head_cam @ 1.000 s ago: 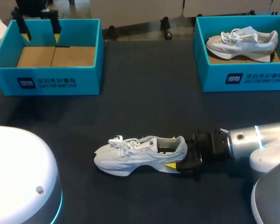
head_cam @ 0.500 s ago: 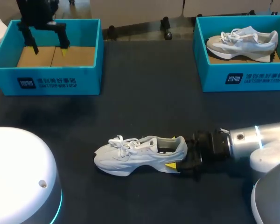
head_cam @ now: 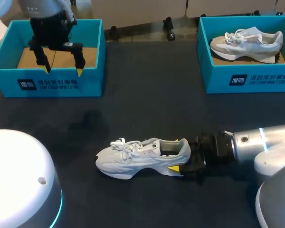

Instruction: Take the shoe out of the shoebox, open the shoe tongue, remove and reinsert the insole, then place the shoe into the shoebox

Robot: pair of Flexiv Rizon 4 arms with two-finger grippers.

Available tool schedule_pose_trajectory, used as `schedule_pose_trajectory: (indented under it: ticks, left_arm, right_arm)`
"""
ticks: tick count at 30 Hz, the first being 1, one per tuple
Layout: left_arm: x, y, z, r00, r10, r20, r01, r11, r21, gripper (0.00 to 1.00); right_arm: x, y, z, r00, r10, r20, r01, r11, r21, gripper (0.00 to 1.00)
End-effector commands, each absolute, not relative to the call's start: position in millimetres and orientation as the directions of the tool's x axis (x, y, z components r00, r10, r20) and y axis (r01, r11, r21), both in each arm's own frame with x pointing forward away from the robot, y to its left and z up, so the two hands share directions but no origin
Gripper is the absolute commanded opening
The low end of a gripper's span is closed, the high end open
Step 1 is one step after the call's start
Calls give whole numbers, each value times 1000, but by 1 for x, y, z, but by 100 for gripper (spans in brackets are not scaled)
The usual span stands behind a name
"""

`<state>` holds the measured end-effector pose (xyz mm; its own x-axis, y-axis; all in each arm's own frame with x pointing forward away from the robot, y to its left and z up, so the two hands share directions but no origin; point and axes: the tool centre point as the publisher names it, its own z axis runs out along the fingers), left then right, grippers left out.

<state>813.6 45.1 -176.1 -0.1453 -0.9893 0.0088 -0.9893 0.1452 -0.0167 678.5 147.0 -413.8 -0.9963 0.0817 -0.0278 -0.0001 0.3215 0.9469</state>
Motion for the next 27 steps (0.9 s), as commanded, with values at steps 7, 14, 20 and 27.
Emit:
schedule_pose_trajectory:
  ticks: [7, 14, 20, 27]
  left_arm:
    - [809, 48, -176, -145, -989, 13, -988, 144, -47, 100]
    - [757, 22, -200, -137, -991, 7, -988, 137, 71, 100]
    - [712, -3, -203, -190, -981, 37, -979, 192, 62, 100]
    - [689, -37, -211, -191, -980, 48, -973, 196, 119, 100]
  right_arm:
    - [678, 148, -414, -996, 84, -28, 1, 327, 945, 0]
    - [678, 148, -414, -996, 84, -28, 1, 327, 945, 0]
    - [678, 148, -414, -996, 84, -28, 1, 327, 945, 0]
    - [678, 148, -414, -996, 84, -28, 1, 327, 945, 0]
